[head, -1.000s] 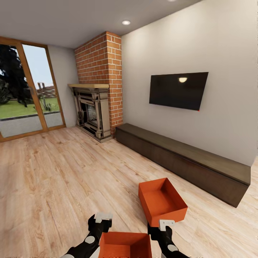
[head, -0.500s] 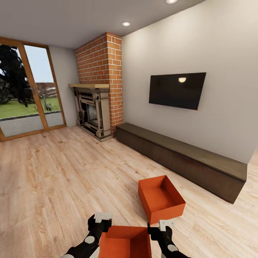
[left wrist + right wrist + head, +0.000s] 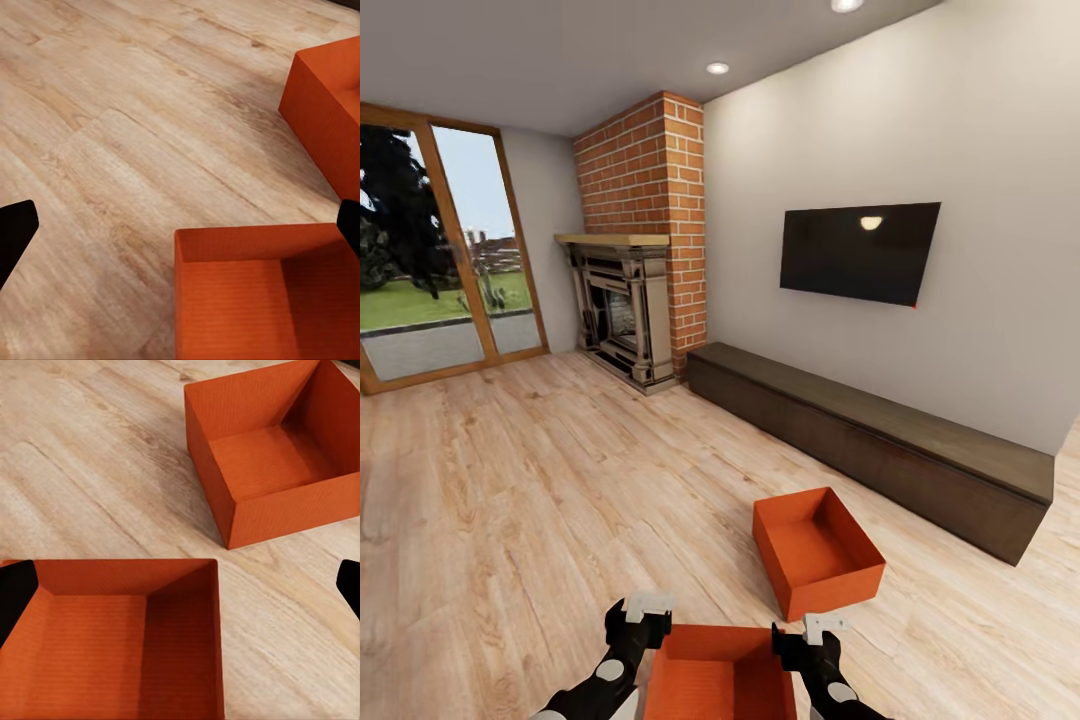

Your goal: Move the two storage containers from the living room to the garage. In the garage, place one container on the floor and stack the other container on top of it (either order is fine).

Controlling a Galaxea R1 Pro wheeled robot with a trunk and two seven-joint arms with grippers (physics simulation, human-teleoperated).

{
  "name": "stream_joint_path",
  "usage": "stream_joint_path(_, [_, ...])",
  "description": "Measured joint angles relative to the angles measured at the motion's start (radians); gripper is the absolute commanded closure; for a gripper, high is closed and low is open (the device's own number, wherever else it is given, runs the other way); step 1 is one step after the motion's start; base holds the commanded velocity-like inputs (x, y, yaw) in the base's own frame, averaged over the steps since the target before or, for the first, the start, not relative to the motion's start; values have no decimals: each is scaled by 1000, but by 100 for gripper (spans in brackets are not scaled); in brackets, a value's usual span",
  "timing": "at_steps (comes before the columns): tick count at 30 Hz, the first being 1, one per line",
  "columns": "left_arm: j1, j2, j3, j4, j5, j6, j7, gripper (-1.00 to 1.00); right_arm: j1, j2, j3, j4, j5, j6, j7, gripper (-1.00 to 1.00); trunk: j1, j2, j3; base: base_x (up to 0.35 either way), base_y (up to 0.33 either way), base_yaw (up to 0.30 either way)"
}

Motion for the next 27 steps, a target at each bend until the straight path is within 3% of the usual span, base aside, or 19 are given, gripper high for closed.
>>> stream_joint_path(27, [13, 0, 4, 0, 2, 3, 0, -100, 0, -1, 0, 0, -1, 1, 0, -100, 0, 0, 0, 0, 1, 0])
